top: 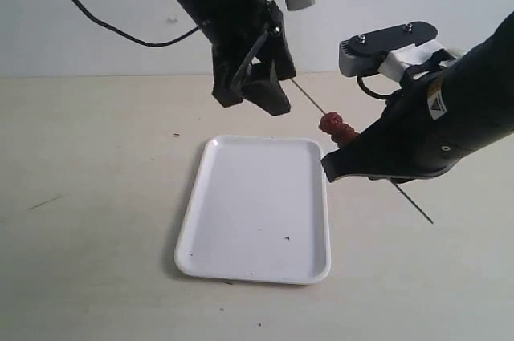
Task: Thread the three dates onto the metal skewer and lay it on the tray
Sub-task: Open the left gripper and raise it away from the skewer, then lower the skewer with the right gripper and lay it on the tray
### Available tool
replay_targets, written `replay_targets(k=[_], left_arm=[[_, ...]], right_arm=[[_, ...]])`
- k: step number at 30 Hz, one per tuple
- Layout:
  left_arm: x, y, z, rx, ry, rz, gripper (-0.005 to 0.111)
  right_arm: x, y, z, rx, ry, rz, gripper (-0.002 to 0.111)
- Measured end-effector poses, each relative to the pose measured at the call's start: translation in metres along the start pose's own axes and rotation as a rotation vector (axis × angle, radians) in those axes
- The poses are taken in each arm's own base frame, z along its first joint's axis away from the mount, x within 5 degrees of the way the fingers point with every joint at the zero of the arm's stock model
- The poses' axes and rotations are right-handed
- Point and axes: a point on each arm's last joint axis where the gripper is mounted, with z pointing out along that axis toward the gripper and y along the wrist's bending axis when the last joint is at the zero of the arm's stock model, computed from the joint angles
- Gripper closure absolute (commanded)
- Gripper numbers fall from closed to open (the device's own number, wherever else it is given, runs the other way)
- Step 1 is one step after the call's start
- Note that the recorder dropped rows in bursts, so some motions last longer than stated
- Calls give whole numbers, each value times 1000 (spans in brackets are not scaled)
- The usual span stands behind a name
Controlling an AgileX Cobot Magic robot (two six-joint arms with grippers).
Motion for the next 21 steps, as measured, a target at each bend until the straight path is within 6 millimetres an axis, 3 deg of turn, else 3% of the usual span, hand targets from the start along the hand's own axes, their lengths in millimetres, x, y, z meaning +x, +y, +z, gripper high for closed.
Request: replay_targets(k=[4,7,9,16,21], left_arm=[[7,2,-23,-92,84,-243,56],[18,6,-38,-164,121,-423,82],[27,8,-49,-198,129,-523,107],[56,2,-99,-287,108,-670,107],[79,-14,-151,-307,-58,-855,107]], right_arm=[[0,-1,-1,8,-4,25,108],[-1,-1,-1,6,-8,74,108],[-2,1,-1,-17,-19,116,108],[-7,17,5,-128,-61,253,108],[-5,43,26,-170,-40,346,108]])
